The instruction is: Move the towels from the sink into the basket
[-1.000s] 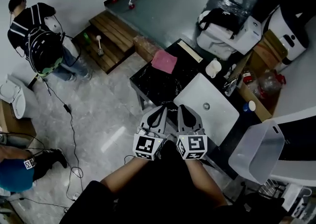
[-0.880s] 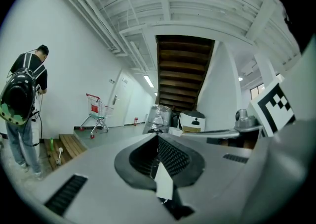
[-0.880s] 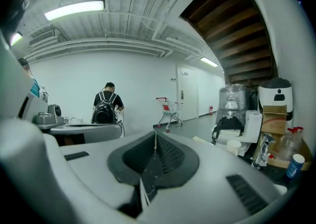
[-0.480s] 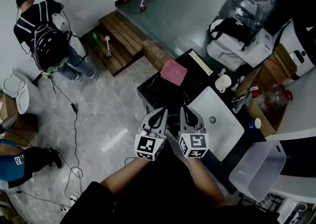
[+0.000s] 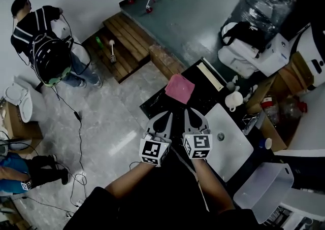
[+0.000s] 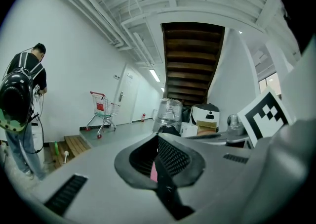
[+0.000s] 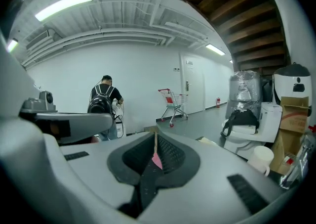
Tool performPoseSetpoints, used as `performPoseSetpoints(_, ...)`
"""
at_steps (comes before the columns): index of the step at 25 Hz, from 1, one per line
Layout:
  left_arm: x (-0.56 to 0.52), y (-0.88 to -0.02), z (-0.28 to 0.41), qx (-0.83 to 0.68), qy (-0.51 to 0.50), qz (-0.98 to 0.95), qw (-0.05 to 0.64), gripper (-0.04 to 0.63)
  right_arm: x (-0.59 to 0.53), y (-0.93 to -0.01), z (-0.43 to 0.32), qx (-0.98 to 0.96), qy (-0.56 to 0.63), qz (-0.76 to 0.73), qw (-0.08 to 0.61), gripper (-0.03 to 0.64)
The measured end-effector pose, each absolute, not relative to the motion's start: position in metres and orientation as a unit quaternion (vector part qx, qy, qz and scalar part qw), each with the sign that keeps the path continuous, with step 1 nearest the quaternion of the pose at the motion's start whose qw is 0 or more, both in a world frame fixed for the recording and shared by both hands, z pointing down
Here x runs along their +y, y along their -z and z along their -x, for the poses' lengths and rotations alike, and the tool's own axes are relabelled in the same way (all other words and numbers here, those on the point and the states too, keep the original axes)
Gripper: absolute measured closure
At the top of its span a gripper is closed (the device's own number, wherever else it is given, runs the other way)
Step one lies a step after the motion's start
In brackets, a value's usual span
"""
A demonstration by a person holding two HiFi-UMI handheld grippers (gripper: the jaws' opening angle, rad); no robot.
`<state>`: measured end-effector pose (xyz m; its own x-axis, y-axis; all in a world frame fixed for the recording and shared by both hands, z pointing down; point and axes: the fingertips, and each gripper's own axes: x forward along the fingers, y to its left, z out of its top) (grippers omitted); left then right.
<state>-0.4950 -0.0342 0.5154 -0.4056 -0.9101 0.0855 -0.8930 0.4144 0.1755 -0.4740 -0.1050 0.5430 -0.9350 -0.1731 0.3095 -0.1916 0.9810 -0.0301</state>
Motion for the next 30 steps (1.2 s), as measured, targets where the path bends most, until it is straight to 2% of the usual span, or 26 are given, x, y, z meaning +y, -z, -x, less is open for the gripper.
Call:
performPoseSetpoints(7,-0.075,-0.535,0.537,-0.839,0.041,-0.533,0.095,0.592,-0.146,-0.578,0.518,-0.981,-0.037,-0.082,0.171,0.591)
performPoseSetpoints(14,-0.093,-0.554,0.564,-0.844,0.034,-0.523,0.115,0.592,-0.167,-0.633,0.559,-0.972,-0.044,-0.042,0.228,0.589)
performPoseSetpoints(15,-0.095,-0.556,0.566,-0.843,0.031,-0.524,0.119,0.592,-0.169,-0.643,0.563,-0.969,-0.044,-0.038,0.241,0.567)
performPoseSetpoints(17,-0.098,-0.561,0.569,-0.842,0.029,-0.523,0.127,0.592,-0.177,-0.665,0.571,-0.962,-0.045,-0.032,0.269,0.455)
performPoseSetpoints(19,-0.1,-0.566,0.571,-0.842,0.028,-0.522,0.133,0.592,-0.183,-0.683,0.581,-0.955,-0.044,-0.025,0.291,0.43)
performPoseSetpoints(23,-0.099,-0.581,0.573,-0.841,0.021,-0.52,0.15,0.592,-0.192,-0.716,0.601,-0.944,-0.042,-0.012,0.327,0.332)
performPoseSetpoints(26,-0.101,-0.584,0.57,-0.837,0.016,-0.525,0.152,0.592,-0.197,-0.74,0.61,-0.933,-0.039,-0.008,0.358,0.298)
performPoseSetpoints(30,-0.101,-0.585,0.571,-0.839,0.02,-0.521,0.154,0.592,-0.2,-0.758,0.614,-0.922,-0.03,-0.004,0.386,0.293)
